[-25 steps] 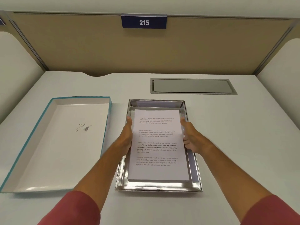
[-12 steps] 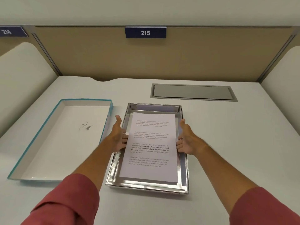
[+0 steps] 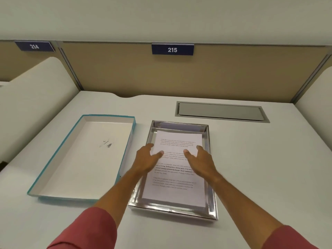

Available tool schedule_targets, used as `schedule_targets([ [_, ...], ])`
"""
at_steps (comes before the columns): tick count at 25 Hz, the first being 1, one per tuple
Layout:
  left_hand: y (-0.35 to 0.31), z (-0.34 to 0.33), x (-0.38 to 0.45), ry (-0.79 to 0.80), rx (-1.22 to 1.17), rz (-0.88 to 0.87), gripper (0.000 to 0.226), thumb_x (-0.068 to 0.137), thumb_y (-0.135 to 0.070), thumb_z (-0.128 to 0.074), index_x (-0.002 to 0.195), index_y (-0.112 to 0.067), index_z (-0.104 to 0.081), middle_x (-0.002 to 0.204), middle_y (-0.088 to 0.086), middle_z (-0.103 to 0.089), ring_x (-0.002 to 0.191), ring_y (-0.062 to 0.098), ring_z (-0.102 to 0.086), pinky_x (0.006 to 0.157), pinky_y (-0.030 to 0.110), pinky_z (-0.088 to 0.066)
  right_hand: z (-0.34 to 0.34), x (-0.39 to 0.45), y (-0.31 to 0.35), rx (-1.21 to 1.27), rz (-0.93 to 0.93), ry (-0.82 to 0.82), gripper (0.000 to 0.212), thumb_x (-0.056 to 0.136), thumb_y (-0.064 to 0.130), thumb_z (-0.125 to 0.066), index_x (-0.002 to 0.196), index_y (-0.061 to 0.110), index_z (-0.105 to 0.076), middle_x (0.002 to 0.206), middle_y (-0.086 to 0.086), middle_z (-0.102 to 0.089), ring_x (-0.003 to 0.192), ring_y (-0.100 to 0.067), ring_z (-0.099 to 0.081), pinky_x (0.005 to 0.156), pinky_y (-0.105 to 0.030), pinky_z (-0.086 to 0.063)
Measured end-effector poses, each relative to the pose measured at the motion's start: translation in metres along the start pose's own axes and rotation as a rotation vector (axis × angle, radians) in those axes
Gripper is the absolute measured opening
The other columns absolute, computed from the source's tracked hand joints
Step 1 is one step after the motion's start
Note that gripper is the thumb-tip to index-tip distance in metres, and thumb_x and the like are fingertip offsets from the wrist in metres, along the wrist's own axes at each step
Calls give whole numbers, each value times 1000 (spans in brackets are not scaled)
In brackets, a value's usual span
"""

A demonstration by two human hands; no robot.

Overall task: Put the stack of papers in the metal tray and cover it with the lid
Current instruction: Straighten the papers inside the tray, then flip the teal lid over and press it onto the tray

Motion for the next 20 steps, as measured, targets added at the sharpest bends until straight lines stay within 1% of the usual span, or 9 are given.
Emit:
schedule_targets([
  [2, -2, -9, 1, -38, 152, -96, 75, 85, -53, -61, 147, -17, -37, 154, 11, -39, 139, 33, -40, 110, 48, -37, -7, -1, 0, -162, 108, -30, 74, 88, 57, -52, 146, 15, -32, 153, -7, -37, 139, -29, -37, 105, -38, -37],
  [4, -2, -20, -4, -48, 335, -124, 85, 85, -60, -55, 153, -20, -24, 163, 9, -21, 149, 32, -22, 117, 49, -25, -16, 4, -7, -348, 149, -26, 84, 86, 63, -46, 152, 20, -16, 162, -6, -14, 148, -28, -14, 117, -43, -19],
  [6, 0, -24, -3, -90, 445, -123, 90, 85, -64, -49, 155, -20, -13, 166, 8, -7, 152, 31, -9, 120, 47, -16, -23, 7, -11, -495, 239, -81, 88, 85, 67, -41, 153, 21, -9, 163, -6, -3, 149, -27, -4, 118, -40, -4],
  [8, 13, -11, -1, -118, 507, -146, 91, 85, -64, -46, 156, -19, -9, 166, 10, -4, 153, 31, -6, 121, 45, -15, -40, 1, 0, -581, 321, -129, 91, 84, 70, -37, 153, 20, -5, 163, -9, 2, 149, -28, 2, 115, -38, 7],
  [11, 36, 5, 2, -129, 575, -165, 89, 87, -61, -45, 156, -17, -10, 166, 11, -4, 153, 31, -6, 121, 43, -14, -64, -6, 12, -672, 326, -127, 94, 82, 72, -32, 153, 19, -1, 162, -10, 6, 149, -29, 7, 115, -39, 12],
  [14, 57, 16, 6, -97, 582, -118, 84, 90, -53, -47, 155, -12, -14, 165, 14, -8, 152, 32, -9, 121, 43, -18, -84, -12, 19, -700, 294, -115, 94, 83, 71, -33, 153, 17, -2, 162, -12, 5, 149, -29, 6, 115, -40, 11],
  [16, 68, 21, 10, -76, 599, -94, 72, 92, -45, -49, 150, -9, -27, 160, 16, -25, 148, 34, -25, 116, 44, -30, -93, -17, 22, -689, 286, -118, 93, 84, 69, -35, 153, 16, -3, 162, -13, 3, 149, -30, 5, 117, -41, 8],
  [18, 73, 25, 13, -125, 591, -129, 45, 92, -32, -52, 130, -8, -50, 136, 15, -53, 124, 32, -51, 99, 40, -46, -99, -20, 21, -685, 268, -104, 92, 85, 68, -36, 153, 16, -2, 162, -13, 3, 149, -30, 3, 117, -41, 7],
  [20, 75, 31, 13, -175, 523, -130, 23, 93, -21, -53, 110, -7, -58, 114, 12, -62, 102, 28, -60, 82, 36, -50, -100, -21, 19, -670, 245, -97, 92, 85, 68, -35, 153, 16, -2, 162, -12, 3, 149, -30, 2, 116, -39, 7],
])
Point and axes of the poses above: each hand's wrist, its own x-axis towards the middle knuckle, its own z-axis out of the back of the hand, y = z × x, the point moved 2 cm from there along x, towards the middle knuckle
